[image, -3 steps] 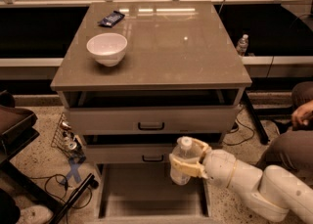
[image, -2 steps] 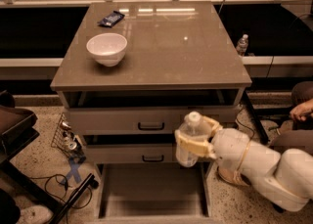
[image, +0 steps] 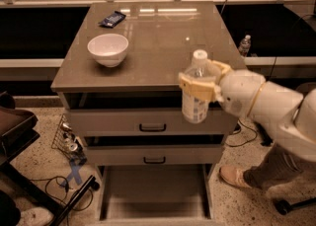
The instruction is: Pick blue plastic bottle from bottom drawer and place on counter
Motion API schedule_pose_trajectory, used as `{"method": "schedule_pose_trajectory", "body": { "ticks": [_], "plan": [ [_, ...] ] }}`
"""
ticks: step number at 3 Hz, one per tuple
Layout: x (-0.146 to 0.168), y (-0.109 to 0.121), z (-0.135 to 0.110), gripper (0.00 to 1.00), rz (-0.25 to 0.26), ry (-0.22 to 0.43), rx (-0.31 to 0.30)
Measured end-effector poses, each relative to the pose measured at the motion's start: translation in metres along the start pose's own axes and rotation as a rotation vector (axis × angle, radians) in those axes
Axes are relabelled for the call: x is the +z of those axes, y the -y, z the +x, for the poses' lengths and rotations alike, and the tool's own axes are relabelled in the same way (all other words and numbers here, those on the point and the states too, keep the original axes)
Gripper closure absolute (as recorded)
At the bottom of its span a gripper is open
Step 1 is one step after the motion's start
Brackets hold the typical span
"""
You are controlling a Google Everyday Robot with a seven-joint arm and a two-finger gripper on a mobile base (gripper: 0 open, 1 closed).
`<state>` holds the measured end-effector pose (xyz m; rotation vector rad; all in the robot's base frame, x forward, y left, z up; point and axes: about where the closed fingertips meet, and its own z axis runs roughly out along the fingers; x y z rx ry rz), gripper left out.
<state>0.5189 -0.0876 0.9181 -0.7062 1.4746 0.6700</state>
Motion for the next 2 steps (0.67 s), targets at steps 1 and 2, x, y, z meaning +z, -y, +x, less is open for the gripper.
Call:
{"method": "schedule_pose_trajectory", "body": {
  "ticks": [1, 2],
  "plan": [
    [0.026, 0.024, -0.042, 1.0, 0.023, -0.003, -0.005],
    [0.059, 0.052, -0.068, 1.0, 0.018, 0.019, 0.009]
  ]
}}
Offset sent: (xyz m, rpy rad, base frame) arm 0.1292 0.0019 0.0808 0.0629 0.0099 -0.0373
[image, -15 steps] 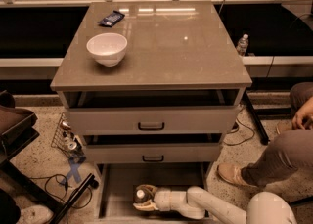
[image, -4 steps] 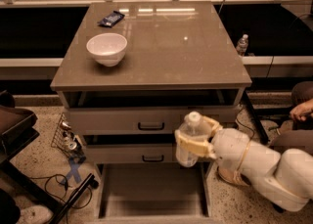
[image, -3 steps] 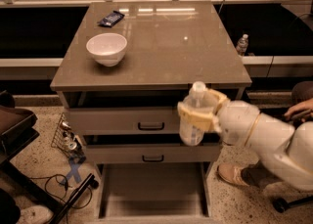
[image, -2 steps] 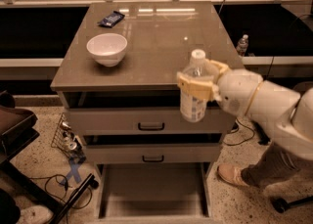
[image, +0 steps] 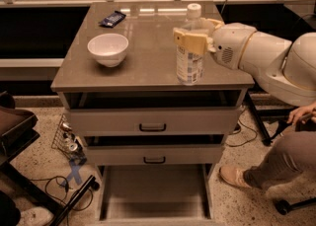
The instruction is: Pick blue plastic bottle from bottom drawer and place on counter
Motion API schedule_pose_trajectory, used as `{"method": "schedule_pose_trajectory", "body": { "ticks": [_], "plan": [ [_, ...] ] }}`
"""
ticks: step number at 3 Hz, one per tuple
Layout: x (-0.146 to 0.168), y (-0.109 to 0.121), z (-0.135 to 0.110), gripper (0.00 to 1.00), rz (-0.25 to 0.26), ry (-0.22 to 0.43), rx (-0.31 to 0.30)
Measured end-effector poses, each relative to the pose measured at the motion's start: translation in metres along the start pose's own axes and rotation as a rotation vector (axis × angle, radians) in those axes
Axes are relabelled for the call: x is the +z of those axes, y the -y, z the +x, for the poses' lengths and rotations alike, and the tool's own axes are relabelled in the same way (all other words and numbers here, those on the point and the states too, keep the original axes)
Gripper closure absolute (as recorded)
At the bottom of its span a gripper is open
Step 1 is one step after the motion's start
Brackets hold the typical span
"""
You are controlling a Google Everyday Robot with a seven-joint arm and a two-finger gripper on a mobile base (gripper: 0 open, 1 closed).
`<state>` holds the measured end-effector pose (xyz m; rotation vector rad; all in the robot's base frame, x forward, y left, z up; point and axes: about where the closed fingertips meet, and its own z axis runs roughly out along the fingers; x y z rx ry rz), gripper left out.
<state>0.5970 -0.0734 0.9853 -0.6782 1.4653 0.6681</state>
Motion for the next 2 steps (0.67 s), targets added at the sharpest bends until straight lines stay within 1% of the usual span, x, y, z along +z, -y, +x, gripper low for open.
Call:
{"method": "schedule_pose_trajectory", "body": {
  "ticks": [1, 2],
  "plan": [
    [0.0, 0.0, 0.0, 1.0, 0.0, 0.0, 0.0],
    [0.013, 0.011, -0.008, 1.0, -0.005, 0.012, 0.002]
  ]
}}
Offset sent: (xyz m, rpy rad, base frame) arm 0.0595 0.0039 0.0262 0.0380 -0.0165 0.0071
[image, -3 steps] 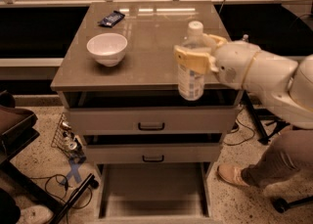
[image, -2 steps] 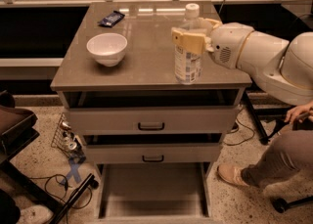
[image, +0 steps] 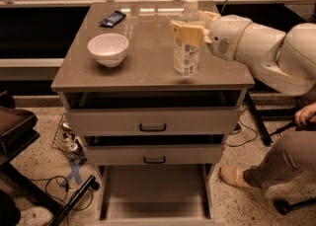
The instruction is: Pick blue plastic bottle from bottom drawer and place on counter
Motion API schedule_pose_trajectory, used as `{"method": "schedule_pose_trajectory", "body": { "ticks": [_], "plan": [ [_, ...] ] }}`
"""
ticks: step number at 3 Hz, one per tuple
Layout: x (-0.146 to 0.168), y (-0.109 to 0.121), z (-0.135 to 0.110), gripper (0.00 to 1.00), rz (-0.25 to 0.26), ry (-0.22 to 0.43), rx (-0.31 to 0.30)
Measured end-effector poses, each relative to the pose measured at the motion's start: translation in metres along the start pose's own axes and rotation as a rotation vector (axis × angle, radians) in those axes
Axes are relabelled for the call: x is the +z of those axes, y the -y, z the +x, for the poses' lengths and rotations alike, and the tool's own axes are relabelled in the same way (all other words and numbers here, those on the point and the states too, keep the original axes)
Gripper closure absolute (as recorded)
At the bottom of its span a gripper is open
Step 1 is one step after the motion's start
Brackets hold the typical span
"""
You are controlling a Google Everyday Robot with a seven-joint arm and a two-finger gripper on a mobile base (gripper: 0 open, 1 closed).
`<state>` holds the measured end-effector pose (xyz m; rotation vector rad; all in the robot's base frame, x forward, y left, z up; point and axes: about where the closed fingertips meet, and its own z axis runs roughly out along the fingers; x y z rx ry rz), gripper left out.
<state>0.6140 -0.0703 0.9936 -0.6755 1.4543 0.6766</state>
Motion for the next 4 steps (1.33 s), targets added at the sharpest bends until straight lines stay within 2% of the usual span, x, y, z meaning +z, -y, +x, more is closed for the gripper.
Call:
{"method": "schedule_pose_trajectory", "body": {
  "ticks": [1, 2, 3, 4],
  "plan": [
    [0.043, 0.035, -0.029, 1.0, -0.024, 0.005, -0.008],
    [0.07, 0.061, -0.039, 1.0, -0.025, -0.009, 0.006],
    [0.086, 0.09, -0.022, 1.0, 0.002, -0.025, 0.04],
    [0.093, 0.102, -0.002, 1.0, 0.021, -0.026, 0.053]
  ]
}}
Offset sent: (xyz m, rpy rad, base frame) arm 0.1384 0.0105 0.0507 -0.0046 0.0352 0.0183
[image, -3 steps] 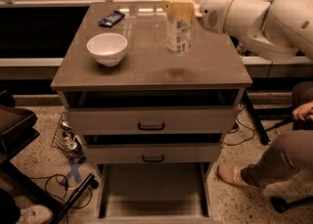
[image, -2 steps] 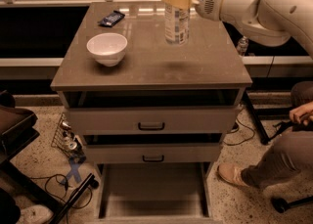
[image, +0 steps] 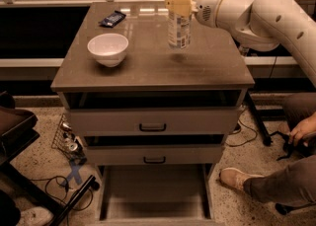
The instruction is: Pick blue plastic bottle from bottom drawer and place on counter
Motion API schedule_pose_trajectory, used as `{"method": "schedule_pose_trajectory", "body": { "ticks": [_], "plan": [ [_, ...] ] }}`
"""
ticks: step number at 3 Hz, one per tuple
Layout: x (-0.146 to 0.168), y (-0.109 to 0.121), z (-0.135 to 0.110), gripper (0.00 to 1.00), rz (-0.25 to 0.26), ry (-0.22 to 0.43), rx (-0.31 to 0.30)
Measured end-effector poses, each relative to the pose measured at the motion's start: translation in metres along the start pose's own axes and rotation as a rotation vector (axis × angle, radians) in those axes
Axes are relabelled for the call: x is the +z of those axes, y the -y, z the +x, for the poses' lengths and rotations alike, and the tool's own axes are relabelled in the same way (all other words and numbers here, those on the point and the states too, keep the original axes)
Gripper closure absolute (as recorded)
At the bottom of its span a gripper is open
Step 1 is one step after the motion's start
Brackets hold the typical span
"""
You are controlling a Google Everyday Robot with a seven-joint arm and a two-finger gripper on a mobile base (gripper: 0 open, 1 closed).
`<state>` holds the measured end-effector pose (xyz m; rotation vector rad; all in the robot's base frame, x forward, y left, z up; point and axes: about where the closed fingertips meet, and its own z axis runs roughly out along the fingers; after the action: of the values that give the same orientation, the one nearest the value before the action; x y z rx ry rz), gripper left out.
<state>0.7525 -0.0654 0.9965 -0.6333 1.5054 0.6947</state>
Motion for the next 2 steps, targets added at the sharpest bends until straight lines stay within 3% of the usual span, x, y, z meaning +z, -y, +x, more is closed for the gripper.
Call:
{"method": "schedule_pose_trajectory", "body": {
  "ticks": [2],
  "plan": [
    [0.009, 0.029, 0.036, 1.0, 0.046, 0.008, 0.026]
  ]
}}
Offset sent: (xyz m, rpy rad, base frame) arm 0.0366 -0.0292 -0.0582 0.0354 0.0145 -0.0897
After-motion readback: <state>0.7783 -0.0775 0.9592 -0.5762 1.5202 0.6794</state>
